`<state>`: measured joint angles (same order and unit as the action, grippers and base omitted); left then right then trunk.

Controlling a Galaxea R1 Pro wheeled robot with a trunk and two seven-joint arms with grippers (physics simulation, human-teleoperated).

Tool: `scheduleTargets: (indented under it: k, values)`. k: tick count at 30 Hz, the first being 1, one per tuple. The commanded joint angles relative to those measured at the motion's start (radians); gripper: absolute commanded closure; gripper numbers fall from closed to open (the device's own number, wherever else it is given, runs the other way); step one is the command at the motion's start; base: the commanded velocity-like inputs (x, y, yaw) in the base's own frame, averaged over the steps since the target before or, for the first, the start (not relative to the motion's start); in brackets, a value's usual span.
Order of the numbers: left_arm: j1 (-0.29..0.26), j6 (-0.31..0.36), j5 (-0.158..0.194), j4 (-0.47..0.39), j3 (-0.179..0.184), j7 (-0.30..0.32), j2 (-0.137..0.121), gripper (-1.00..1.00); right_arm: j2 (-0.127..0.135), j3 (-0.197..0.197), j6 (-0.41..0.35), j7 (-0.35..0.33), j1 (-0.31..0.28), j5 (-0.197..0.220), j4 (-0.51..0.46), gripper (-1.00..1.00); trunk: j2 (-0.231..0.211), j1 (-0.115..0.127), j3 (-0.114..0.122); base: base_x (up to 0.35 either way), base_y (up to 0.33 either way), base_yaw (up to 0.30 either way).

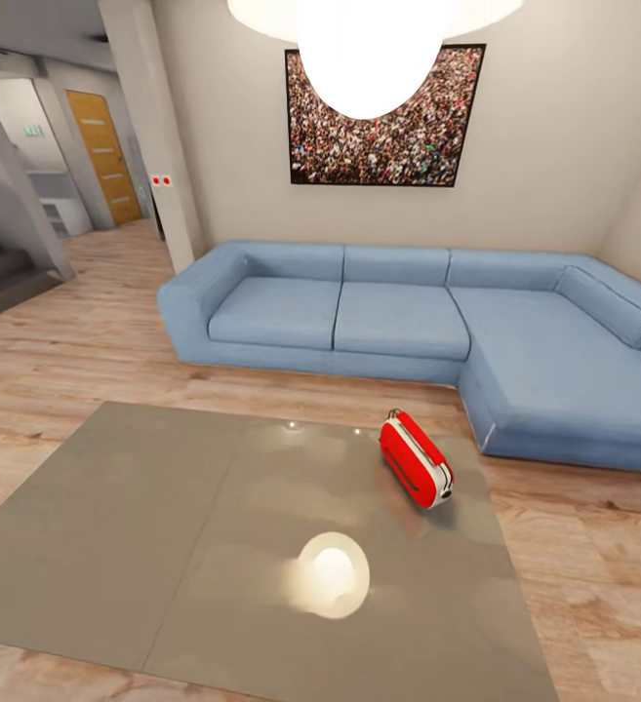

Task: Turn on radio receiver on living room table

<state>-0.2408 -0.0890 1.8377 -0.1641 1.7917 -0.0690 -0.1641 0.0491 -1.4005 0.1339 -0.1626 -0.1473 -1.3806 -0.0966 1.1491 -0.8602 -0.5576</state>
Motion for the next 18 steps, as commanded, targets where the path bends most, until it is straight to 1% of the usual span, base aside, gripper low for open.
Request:
scheduleTargets:
  k: [1, 18]
  values:
    - [0.0, 0.0, 0.0, 0.0, 0.0, 0.0, 0.0, 1.0, 0.0, 0.0, 0.0, 0.0, 0.0, 0.0, 0.0, -1.0, 0.0, 0.0, 0.002, 0.0, 0.0, 0.0]
    - [0.0, 0.0, 0.0, 0.0, 0.0, 0.0, 0.0, 1.0, 0.0, 0.001, 0.0, 0.0, 0.0, -0.001, 0.0, -1.0, 0.0, 0.0, 0.029, 0.0, 0.0, 0.0]
